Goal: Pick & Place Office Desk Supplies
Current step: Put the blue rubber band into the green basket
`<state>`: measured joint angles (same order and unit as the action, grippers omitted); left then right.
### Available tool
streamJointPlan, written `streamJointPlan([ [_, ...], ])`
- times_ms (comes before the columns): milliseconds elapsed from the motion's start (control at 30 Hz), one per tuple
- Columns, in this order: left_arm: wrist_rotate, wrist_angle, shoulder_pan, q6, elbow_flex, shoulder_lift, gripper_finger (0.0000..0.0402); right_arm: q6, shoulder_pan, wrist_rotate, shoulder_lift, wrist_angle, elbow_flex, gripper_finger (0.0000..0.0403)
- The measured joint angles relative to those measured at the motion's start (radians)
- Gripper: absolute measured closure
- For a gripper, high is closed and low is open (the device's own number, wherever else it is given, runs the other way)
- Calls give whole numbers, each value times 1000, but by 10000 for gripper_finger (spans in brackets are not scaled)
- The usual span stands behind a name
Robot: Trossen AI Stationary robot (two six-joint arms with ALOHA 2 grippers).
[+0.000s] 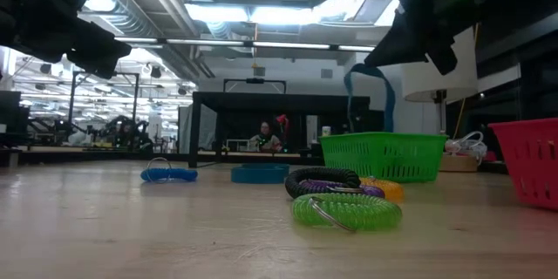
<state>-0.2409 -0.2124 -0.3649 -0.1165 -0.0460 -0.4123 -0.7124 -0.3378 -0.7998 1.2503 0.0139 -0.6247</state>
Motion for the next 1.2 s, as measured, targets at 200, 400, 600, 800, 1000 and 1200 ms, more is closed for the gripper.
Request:
streamJointPlan([
  [200, 0, 0, 0, 0, 0, 0, 272, 2, 0, 4, 0, 0, 0, 403],
  [400, 0, 0, 0, 0, 0, 0, 272, 2, 0, 4, 0, 0, 0, 403],
  [600, 0, 0, 0, 5, 0, 0, 272, 2, 0, 5, 0, -8, 0, 403],
  [800, 0, 0, 0, 5, 0, 0, 272, 22, 0, 16, 0, -33, 0, 403],
  [1000, 0, 0, 0, 1, 0, 0, 272, 25, 0, 16, 0, -33, 0, 403],
  [1200, 0, 0, 0, 0, 0, 0, 272, 25, 0, 16, 0, -33, 0, 403],
])
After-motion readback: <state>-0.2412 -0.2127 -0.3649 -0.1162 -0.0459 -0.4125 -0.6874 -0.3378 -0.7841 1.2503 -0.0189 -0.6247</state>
